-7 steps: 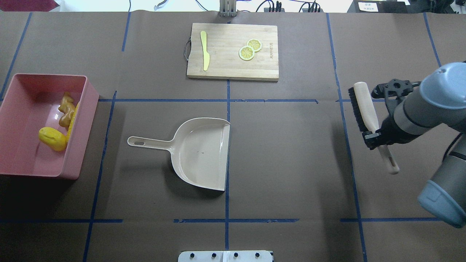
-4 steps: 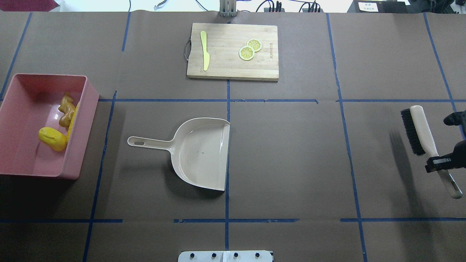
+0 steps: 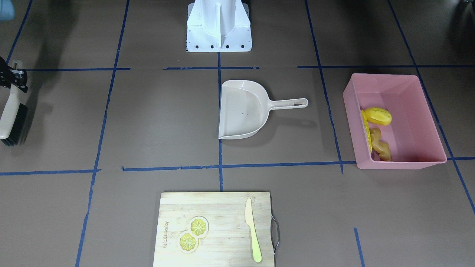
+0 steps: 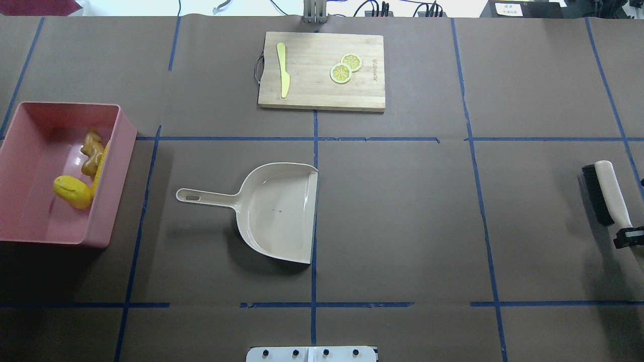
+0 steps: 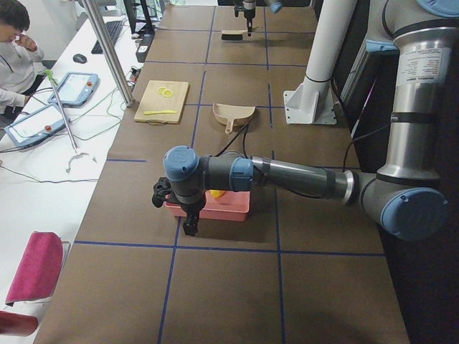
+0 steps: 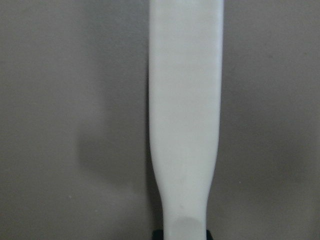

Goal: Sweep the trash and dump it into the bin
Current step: 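Lower the brush onto the table with the right gripper and release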

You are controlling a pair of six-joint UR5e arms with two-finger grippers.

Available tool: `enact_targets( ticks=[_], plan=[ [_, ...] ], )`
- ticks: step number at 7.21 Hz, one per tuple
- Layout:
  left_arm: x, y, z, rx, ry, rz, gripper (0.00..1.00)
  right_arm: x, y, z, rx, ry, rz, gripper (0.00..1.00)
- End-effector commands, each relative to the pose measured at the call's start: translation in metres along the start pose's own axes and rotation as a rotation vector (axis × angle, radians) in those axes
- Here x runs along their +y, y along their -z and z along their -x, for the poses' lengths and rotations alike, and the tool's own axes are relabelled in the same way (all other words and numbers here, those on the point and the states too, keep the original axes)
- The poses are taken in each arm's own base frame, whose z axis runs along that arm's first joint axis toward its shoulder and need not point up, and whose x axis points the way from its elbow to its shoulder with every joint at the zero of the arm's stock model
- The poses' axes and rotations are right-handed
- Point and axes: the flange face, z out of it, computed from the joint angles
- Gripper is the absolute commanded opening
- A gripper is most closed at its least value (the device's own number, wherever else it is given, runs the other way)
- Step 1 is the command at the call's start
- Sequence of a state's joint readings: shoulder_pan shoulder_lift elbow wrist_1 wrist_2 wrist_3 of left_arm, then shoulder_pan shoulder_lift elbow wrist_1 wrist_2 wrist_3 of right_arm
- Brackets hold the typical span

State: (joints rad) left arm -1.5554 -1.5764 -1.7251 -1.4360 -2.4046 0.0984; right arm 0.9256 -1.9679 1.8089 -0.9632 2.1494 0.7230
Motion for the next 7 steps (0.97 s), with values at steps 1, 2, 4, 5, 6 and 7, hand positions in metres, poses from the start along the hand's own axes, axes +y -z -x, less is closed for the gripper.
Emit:
enact_targets(
  ticks=[1,2,4,5,6,7],
  plan=[
    [0.008,0.004,-0.005,-0.001,-0.007,-0.007,1.0,0.004,-0.015,-0.016,0.021,0.019,0.026,0.01],
    [0.013,0.001,-0.002,-0.001,0.0,-0.001,1.0,0.004,-0.015,-0.016,0.02,0.018,0.027,0.05],
    [0.015,0.0,-0.002,0.001,0.001,0.0,1.0,-0.004,-0.003,-0.018,0.007,-0.003,-0.004,0.99],
    [0.015,0.0,-0.001,0.001,0.003,0.0,1.0,-0.01,0.012,-0.023,-0.049,-0.037,-0.008,1.0],
    [0.014,0.001,-0.002,0.001,0.0,-0.001,1.0,-0.017,0.033,-0.033,-0.106,-0.062,-0.029,1.0],
    [0.014,0.001,-0.002,0.001,0.0,-0.001,1.0,-0.02,0.046,-0.043,-0.109,-0.048,-0.062,1.0]
  ],
)
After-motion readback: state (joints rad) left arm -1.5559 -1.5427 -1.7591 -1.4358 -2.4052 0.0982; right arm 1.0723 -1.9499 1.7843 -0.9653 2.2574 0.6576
